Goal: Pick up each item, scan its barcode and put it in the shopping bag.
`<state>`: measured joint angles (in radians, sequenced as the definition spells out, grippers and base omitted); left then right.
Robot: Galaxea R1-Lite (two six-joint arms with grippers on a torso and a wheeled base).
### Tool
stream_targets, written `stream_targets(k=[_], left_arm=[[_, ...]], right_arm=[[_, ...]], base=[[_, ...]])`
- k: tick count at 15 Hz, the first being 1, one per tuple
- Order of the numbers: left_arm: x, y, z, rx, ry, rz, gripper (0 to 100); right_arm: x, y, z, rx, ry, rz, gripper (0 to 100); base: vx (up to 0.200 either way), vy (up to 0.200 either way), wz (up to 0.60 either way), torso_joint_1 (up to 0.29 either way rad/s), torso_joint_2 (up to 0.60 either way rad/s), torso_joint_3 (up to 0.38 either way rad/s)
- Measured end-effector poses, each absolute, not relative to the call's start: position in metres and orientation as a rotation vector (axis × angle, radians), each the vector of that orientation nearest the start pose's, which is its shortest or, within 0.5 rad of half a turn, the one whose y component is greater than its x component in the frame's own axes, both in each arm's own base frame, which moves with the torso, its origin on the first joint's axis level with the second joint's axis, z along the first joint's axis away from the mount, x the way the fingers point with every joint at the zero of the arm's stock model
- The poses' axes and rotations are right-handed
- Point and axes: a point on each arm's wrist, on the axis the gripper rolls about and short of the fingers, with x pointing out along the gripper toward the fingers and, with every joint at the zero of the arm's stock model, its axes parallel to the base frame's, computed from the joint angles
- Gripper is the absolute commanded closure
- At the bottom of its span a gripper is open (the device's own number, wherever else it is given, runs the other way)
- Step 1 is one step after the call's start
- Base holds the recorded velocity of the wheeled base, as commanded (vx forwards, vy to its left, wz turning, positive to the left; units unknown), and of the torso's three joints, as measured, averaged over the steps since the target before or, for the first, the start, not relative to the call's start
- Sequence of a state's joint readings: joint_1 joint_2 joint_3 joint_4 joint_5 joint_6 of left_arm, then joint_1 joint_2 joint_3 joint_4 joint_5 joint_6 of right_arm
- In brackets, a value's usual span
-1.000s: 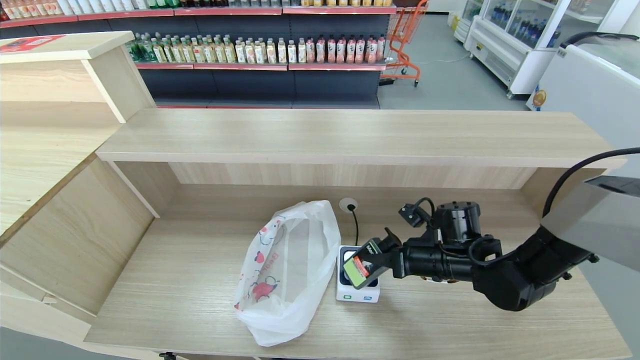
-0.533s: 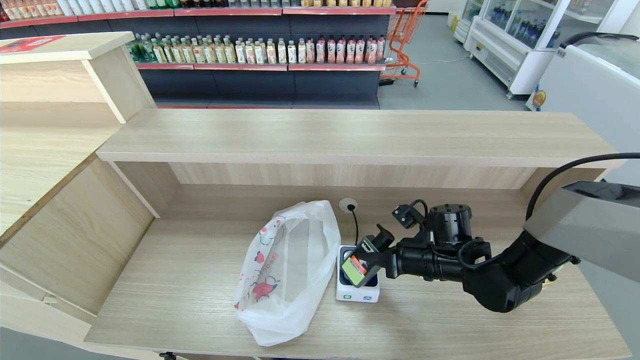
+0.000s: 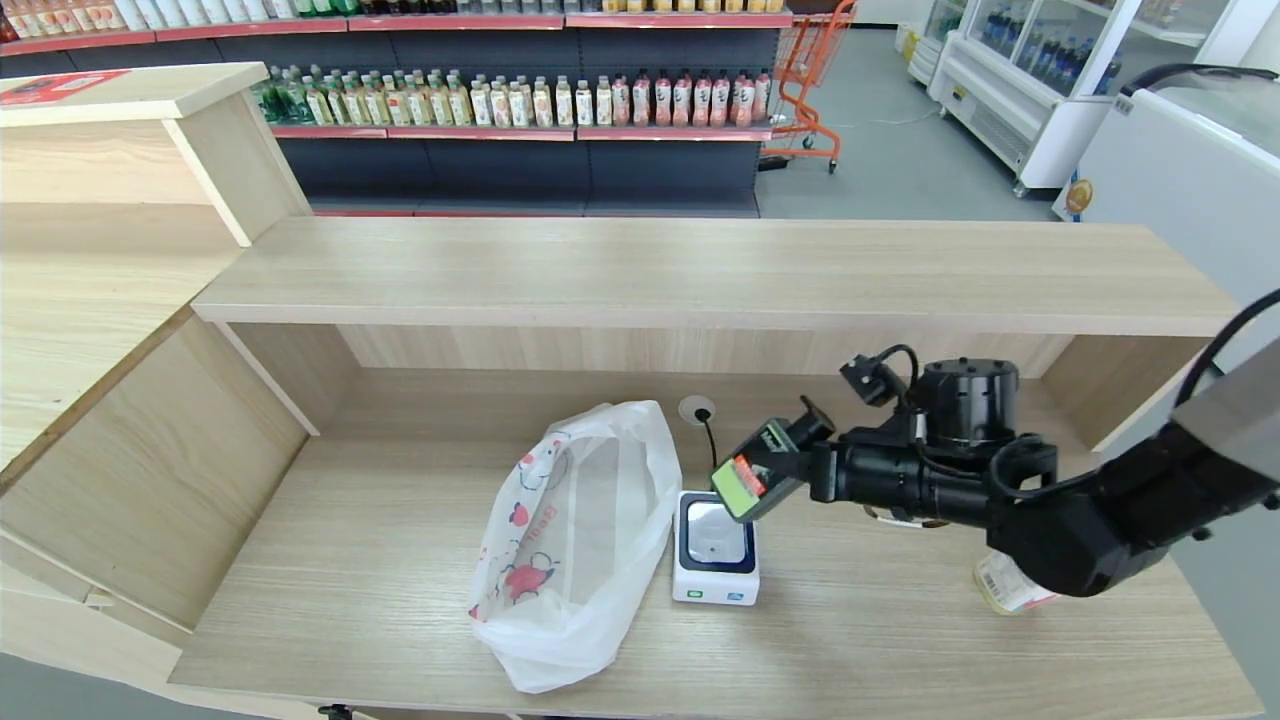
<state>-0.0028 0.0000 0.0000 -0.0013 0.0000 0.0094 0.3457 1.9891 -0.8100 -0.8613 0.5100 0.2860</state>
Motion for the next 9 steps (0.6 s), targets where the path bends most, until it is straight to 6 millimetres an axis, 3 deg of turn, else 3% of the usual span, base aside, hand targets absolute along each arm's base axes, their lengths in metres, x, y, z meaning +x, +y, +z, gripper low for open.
stream_targets(k=[2,6,9], left_arm=[[-0.023,0.000,0.076,0.009,-0.001,-0.003,0],[-0.023,0.000,0.076,0.007,-0.002,-0.003,0],[-0.023,0.000,0.076,0.006,-0.001,-0.003,0]], right_arm=[[0.315,0.113,0.135,0.299,0.404,0.770,100],[0.278,0.090,0.164,0.273,0.355,0.749,100],[0.259,0.083,0.168,0.250,0.342,0.747,100]], base=[[-0.200,0.000,0.00,0.015,0.01,0.000],[0.000,0.000,0.00,0.000,0.00,0.000],[0.000,0.200,0.00,0.006,0.00,0.004]])
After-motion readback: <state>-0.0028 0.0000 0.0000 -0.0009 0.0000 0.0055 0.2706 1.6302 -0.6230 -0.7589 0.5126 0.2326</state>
